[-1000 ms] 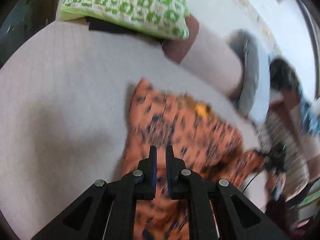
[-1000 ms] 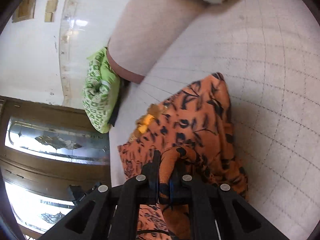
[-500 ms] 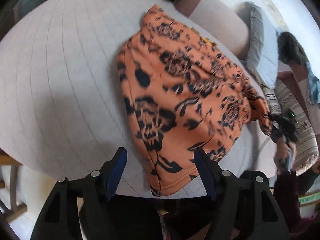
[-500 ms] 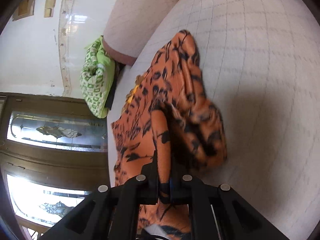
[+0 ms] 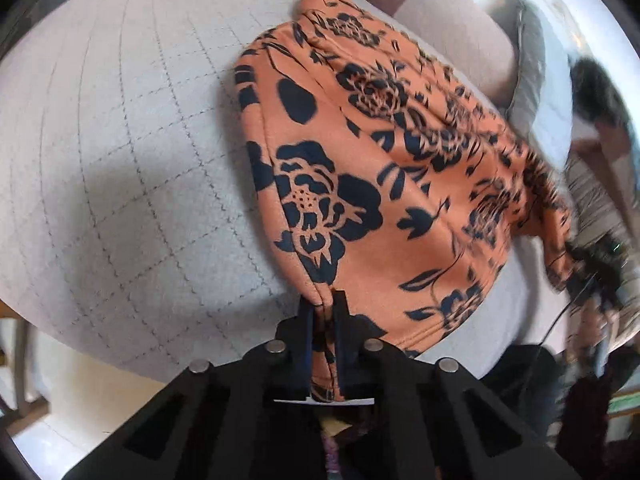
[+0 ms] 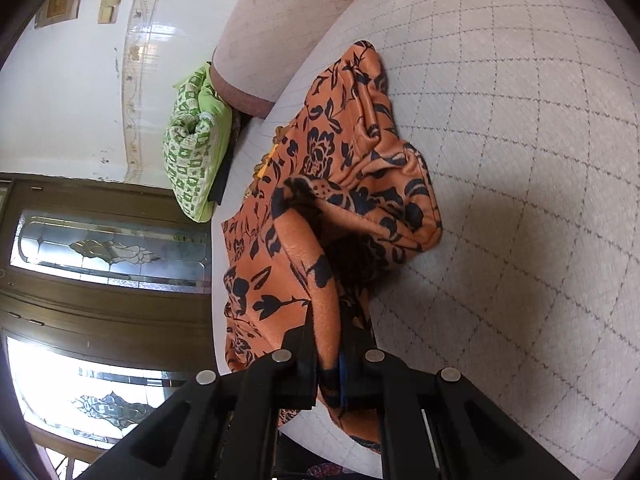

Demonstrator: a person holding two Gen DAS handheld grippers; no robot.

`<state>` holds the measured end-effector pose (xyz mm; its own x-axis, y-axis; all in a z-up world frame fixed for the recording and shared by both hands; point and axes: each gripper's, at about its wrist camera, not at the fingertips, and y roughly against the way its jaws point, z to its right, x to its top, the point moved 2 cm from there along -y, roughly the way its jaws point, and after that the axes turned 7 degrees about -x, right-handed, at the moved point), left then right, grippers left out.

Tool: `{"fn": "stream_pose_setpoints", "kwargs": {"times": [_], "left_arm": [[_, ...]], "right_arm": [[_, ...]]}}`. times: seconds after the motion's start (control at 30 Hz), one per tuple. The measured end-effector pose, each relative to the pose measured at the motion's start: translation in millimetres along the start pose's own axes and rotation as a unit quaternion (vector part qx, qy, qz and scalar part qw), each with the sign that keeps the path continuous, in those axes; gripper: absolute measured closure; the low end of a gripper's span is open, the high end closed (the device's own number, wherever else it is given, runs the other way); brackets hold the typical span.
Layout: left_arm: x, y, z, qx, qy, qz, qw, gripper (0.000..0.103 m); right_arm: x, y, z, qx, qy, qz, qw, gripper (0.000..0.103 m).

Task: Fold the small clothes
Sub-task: 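Carry the gripped hem over the strip toward the collar with both tools, then lower the hem onto the collar end and open both tools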

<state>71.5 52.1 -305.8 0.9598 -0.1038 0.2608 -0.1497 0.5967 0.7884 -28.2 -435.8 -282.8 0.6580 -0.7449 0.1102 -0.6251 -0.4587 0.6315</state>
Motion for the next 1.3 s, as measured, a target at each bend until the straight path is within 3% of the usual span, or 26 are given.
{"fn": "stream_pose_setpoints", "kwargs": {"times": [0.23,0.4,0.53,0.77,0.87,0.93,1.0,1.03,1.1,1.13,1.17,1.27,1.3], "left_arm": [[32,33,14,-0.092,-0.018,0.055,0.9941,0.097],[93,51,32,-0.123,-0.039,0.083,0.9881,0.097],[158,49,49,-0.116,-0.060,0.096,0.9868,0.097],[284,4,57,-0.095,-0.048,0.112,0.9880,0.097],[323,-23,38,-0.068,-0.006,0.116,0.9909,0.097],[339,-41,22,-0.047,0.020,0.116,0.9919,0.097],[347,-59,4,-0.035,0.053,0.118,0.9909,0.096],[347,-65,-2,-0.037,0.062,0.119,0.9903,0.096],[343,-73,-12,-0.051,0.081,0.124,0.9877,0.096],[340,-72,-15,-0.064,0.089,0.130,0.9855,0.096],[335,-69,-20,-0.081,0.102,0.138,0.9817,0.095],[324,-52,-29,-0.118,0.134,0.164,0.9702,0.092],[319,-46,-26,-0.114,0.129,0.171,0.9701,0.089]], "right_arm": [[2,5,-7,-0.001,0.006,0.006,1.000,0.096],[21,22,-25,0.022,0.014,0.027,0.999,0.096],[59,24,-44,0.034,0.011,0.051,0.998,0.096],[142,-4,-65,0.033,0.003,0.085,0.996,0.096],[189,-29,-47,0.041,-0.057,0.099,0.993,0.093],[211,-51,-23,0.033,-0.117,0.081,0.989,0.091],[225,-70,0,0.056,-0.162,0.068,0.983,0.089],[230,-76,12,0.066,-0.178,0.069,0.979,0.085],[231,-76,29,0.079,-0.192,0.093,0.974,0.054],[229,-72,35,0.084,-0.193,0.104,0.972,0.019],[226,-65,41,0.087,-0.195,0.117,0.970,0.014],[217,-38,54,0.094,-0.191,0.148,0.966,0.014],[214,-29,55,0.089,-0.182,0.152,0.967,0.014]]}}
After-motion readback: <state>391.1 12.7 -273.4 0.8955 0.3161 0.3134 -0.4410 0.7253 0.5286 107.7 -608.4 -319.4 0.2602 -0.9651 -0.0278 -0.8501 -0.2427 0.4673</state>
